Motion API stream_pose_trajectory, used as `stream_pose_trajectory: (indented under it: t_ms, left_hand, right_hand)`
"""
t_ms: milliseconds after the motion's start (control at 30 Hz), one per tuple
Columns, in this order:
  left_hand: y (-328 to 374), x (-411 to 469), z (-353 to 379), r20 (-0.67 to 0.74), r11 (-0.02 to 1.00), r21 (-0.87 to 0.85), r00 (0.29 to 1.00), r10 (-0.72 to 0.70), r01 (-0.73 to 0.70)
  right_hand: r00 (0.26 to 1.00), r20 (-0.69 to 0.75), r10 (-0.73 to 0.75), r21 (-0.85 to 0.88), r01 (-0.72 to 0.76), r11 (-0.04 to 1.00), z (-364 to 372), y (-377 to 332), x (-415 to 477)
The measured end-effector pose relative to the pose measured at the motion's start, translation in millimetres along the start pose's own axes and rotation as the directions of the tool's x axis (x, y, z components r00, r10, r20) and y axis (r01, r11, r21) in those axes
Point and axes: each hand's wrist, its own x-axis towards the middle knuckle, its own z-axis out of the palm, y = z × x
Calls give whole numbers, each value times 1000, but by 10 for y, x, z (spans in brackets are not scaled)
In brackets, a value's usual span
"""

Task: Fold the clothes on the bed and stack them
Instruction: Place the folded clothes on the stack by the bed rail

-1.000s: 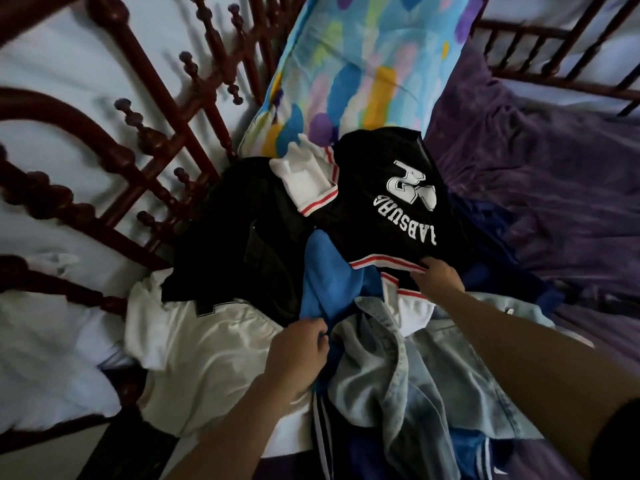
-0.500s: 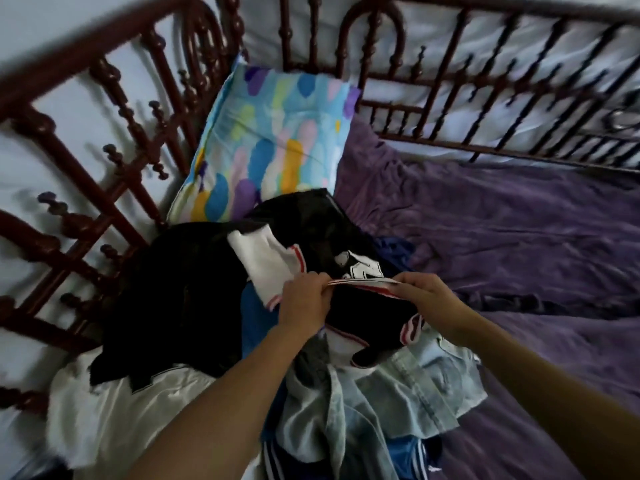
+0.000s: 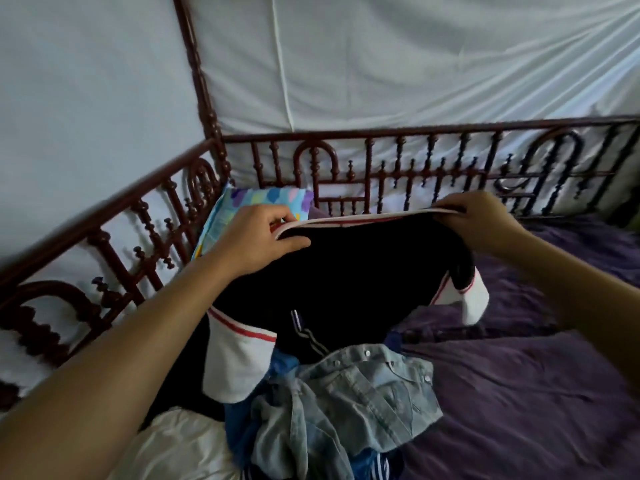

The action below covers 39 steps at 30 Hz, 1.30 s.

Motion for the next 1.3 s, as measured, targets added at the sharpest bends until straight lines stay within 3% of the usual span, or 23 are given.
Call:
stream_pose_trajectory:
  t_ms: [167,300,400,500,633,733,800,967,1100,1300]
  left_hand:
    - [555,103,-415,-55,996,77,997,57,-52]
    - [732,296,-585,-197,997,-31,978,67,-75]
    - [799,515,-573,-133,993,-63,987,92,-101]
    - [786,757,-307,45,996,-9,995,91,-90]
    - [711,1030,481,211,970,231,977,24,-74]
    - [868,1084,1210,283,886,445,959,-3,-128]
    - [1039,1094,1713,343,849,496,939,5,-185]
    - [1590,1304,2878,525,879,403,851,6,-255]
    - [2214,1395,3675,563,937,266,825,39,-225]
    - [3006,1500,5101,563,995,49,825,48,-91]
  right_hand:
    - [989,-122,-83,24,87,996,-781,-111,-301]
    - [963,-192,-192,78,210,975,-1164,-265,-561]
    - [965,-159,-209,121,229,966,-1331,-236,-726]
    - [993,-51,-108,155,115,981,-1276,49,-913]
    - [996,86,32,125,-42,991,-966,535,-1291]
    - [972,134,191,73,-202,977,-669,987,-1648]
    - [933,106,345,71,-353,933,-527,1282,-1922]
    - [804,-43,594,32,-593,805,-555,2005,-2570]
    - [684,-119,719,61,-718,693,-716,2701,-3068]
    - [569,-52,821,116,-813,570,-782,4079,-3651]
